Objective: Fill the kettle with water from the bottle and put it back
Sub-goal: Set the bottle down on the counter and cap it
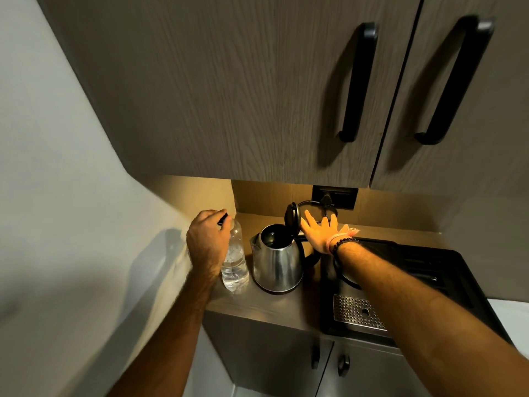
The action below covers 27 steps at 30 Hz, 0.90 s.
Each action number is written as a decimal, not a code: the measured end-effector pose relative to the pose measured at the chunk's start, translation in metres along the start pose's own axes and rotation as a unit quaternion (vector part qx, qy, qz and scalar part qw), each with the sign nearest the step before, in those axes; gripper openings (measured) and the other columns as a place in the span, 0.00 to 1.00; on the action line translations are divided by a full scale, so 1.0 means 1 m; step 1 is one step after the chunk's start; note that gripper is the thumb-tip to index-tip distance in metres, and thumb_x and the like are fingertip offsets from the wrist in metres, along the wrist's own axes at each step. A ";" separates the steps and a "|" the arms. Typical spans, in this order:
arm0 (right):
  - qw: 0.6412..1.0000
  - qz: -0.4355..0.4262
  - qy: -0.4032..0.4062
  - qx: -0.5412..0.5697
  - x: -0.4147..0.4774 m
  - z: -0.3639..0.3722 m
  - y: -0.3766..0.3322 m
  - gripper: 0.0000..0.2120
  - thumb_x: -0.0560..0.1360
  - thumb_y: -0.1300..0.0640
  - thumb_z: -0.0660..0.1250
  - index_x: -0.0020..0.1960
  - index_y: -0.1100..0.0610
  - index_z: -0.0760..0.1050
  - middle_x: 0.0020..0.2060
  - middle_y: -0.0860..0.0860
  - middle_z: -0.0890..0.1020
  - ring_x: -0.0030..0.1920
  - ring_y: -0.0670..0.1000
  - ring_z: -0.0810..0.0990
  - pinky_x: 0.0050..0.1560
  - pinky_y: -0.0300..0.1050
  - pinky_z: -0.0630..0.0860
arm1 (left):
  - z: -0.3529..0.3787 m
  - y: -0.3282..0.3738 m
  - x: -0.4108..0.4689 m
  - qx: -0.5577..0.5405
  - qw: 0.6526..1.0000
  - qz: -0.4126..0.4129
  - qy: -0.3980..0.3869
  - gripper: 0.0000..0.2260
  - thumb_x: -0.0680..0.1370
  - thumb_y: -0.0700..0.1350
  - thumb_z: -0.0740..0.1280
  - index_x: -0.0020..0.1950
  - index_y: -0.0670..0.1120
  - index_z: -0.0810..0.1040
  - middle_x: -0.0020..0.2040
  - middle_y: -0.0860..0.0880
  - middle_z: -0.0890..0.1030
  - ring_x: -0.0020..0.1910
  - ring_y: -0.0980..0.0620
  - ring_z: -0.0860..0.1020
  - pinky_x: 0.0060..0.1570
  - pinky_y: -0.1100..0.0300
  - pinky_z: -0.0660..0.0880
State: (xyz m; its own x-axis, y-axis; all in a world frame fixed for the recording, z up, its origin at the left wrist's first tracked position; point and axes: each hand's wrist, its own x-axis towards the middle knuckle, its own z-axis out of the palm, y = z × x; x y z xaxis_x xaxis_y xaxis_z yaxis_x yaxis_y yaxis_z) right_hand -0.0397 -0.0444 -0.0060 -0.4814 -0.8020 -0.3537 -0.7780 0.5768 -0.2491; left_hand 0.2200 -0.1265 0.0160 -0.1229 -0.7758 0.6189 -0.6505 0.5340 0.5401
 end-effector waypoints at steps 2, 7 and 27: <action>1.000 -0.001 0.001 0.001 0.000 0.000 0.000 0.39 0.73 0.23 0.38 0.79 0.39 0.38 0.82 0.55 0.46 0.80 0.61 0.39 0.71 0.74 0.34 | 0.001 0.000 0.002 -0.009 1.000 -0.003 -0.008 0.10 0.75 0.45 0.74 0.53 0.41 0.85 0.49 0.44 0.86 0.44 0.47 0.83 0.47 0.59 0.76; 1.000 -0.008 -0.005 -0.010 -0.002 0.000 0.002 0.38 0.74 0.25 0.40 0.79 0.40 0.37 0.82 0.54 0.45 0.80 0.61 0.39 0.73 0.73 0.34 | 0.001 -0.001 0.007 -0.061 0.995 -0.077 -0.013 0.13 0.72 0.50 0.76 0.50 0.42 0.86 0.47 0.44 0.85 0.42 0.49 0.81 0.44 0.57 0.78; 0.999 -0.002 0.019 0.048 0.015 0.006 0.002 0.40 0.71 0.22 0.38 0.79 0.38 0.40 0.81 0.54 0.52 0.81 0.63 0.44 0.69 0.78 0.35 | -0.014 0.005 -0.002 0.001 0.998 -0.065 -0.008 0.22 0.76 0.53 0.72 0.66 0.43 0.77 0.67 0.42 0.78 0.65 0.42 0.76 0.60 0.50 0.73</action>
State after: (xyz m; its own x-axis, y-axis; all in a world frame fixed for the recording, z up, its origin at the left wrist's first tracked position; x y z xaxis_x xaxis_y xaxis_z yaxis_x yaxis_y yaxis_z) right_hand -0.0457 -0.0545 -0.0172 -0.4940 -0.8088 -0.3191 -0.7384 0.5841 -0.3372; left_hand 0.2275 -0.1173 0.0250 -0.0498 -0.8436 0.5347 -0.6633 0.4282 0.6138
